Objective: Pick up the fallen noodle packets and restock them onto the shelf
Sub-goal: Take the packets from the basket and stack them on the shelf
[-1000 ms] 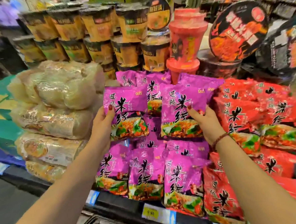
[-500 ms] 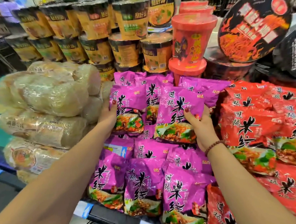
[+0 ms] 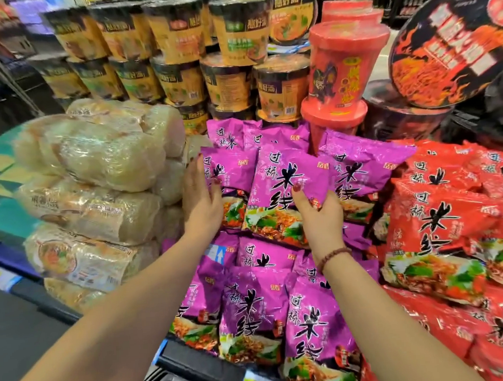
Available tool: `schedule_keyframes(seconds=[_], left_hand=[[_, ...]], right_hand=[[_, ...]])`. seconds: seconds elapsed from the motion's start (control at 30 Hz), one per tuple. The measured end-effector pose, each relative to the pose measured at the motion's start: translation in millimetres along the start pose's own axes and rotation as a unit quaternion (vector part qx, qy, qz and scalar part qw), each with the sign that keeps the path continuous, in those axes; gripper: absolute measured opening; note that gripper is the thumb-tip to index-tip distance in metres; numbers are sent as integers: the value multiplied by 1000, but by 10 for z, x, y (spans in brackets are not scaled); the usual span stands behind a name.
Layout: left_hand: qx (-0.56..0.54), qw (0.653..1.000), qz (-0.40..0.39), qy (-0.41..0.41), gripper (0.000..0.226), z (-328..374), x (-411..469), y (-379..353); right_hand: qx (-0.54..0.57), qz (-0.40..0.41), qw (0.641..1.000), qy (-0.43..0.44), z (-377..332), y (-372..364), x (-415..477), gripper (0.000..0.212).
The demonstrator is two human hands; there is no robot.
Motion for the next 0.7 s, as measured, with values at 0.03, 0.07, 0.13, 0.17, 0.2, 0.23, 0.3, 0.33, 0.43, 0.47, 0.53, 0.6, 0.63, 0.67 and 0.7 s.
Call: schedule_keyframes(seconds=[0.03,0.07,0.13,0.17,0.2,0.23,0.3,0.33,0.43,0.47,0.53,0.6,0.63,0.67,0.7], left_hand=[[15,999,-25,-36,57,-2,-41,-12],[24,996,-54,-66,56,-6,-82,-16],[106,984,-90,-111,57,-69,-113,-29],[166,973,-104,-122,60,-119,-97,-40],[213,962,-120,-119,62,-140,-81,-41],[247,953,-141,-104,63,-174,-47,-50],[294,935,-182,-75,63,-203,-1,-76],[312,928,-196,-64,63,-209,14,-85],[336,917,-209,-61,64,-158,17,-76],[336,915,-214,-58,64,-140,14,-61],[333,912,-232,-53,64,-90,11,-12],[311,917,-242,-58,67,-15,-14,53],[290,924,-241,-61,68,20,-38,84],[263,933,-237,-63,67,55,-70,118],[237,942,-229,-65,65,88,-116,155]], right_hand=[[-8,3,1000,-13,2,-50,36,15],[-18,5,1000,-24,16,-93,74,16],[-65,7,997,-30,82,-165,149,48],[-100,0,995,-32,96,-199,153,66],[-140,-7,990,-34,108,-228,142,76],[-188,-6,982,-31,119,-252,129,80],[-280,30,959,-14,109,-288,104,81],[-323,55,945,0,98,-314,101,81],[-400,91,912,9,50,-371,68,81],[-418,91,904,10,49,-371,60,80],[-447,84,891,12,34,-334,48,78],[-460,68,885,13,-7,-276,38,76],[-462,59,885,12,-29,-244,25,74],[-465,50,884,11,-42,-214,5,73],[-470,42,882,9,-58,-187,-23,72]])
Point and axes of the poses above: each hand's wrist, its own x-axis towards the middle knuckle, its own y-axis out of the back of the hand, z = x × y, the point moved 2 cm from there along x, towards the middle knuckle, and after that the axes turned 14 degrees about -z, right-handed, at the moved point
